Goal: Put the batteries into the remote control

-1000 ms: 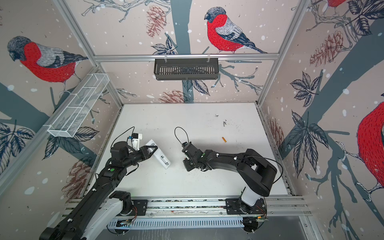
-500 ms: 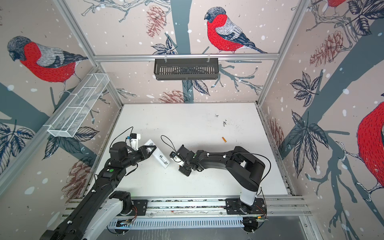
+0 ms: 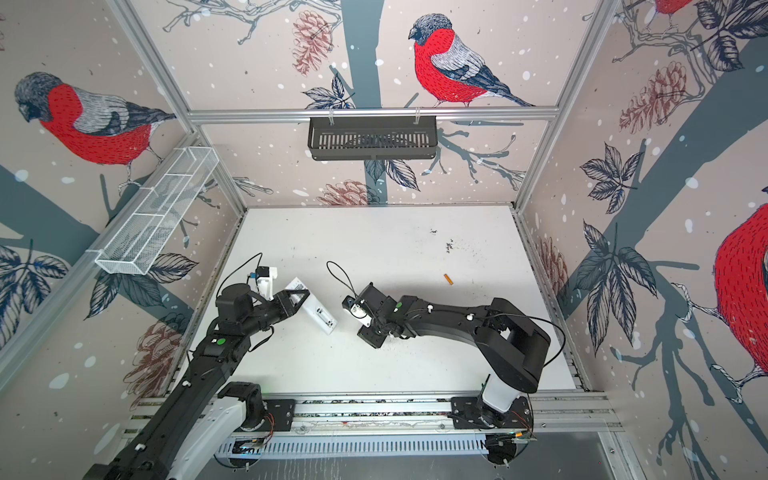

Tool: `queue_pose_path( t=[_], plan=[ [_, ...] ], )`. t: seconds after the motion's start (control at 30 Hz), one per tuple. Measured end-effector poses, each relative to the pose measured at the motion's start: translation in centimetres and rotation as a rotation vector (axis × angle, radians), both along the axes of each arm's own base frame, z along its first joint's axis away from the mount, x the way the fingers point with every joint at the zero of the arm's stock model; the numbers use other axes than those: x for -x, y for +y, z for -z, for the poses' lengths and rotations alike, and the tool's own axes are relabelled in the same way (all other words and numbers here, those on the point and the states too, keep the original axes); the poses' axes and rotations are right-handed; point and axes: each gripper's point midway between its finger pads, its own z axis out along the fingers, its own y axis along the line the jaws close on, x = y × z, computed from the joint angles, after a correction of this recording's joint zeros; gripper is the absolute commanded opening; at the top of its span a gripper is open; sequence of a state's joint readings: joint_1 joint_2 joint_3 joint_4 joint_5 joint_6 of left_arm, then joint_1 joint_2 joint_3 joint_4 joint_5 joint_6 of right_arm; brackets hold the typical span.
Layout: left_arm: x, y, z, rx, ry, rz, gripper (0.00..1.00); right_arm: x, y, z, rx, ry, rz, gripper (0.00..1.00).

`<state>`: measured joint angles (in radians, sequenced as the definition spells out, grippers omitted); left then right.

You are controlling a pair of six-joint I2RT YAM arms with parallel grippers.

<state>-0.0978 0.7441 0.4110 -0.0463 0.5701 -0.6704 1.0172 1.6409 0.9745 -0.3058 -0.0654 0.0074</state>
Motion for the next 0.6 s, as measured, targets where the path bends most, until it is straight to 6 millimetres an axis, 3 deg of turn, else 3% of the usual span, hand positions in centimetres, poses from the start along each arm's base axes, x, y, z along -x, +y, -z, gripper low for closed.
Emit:
queue_pose_path(
  t=[0.23,0.47,0.6],
  plan=[
    [-0.4,1.2,-0.3,-0.039,-0.018,-0.06,0.0,0.1,1.7,-0.7,-0.065,0.12,0.104,0.57],
    [-0.5,1.9,-0.1,-0.062,-0.017,-0.1,0.0,4.0,2.7,-0.3,-0.148,0.338,0.174,0.64],
    [-0.5,2.0,-0.2,-0.063,-0.02,-0.1,0.0,4.6,2.2,0.4,-0.152,0.421,0.273,0.69]
  ],
)
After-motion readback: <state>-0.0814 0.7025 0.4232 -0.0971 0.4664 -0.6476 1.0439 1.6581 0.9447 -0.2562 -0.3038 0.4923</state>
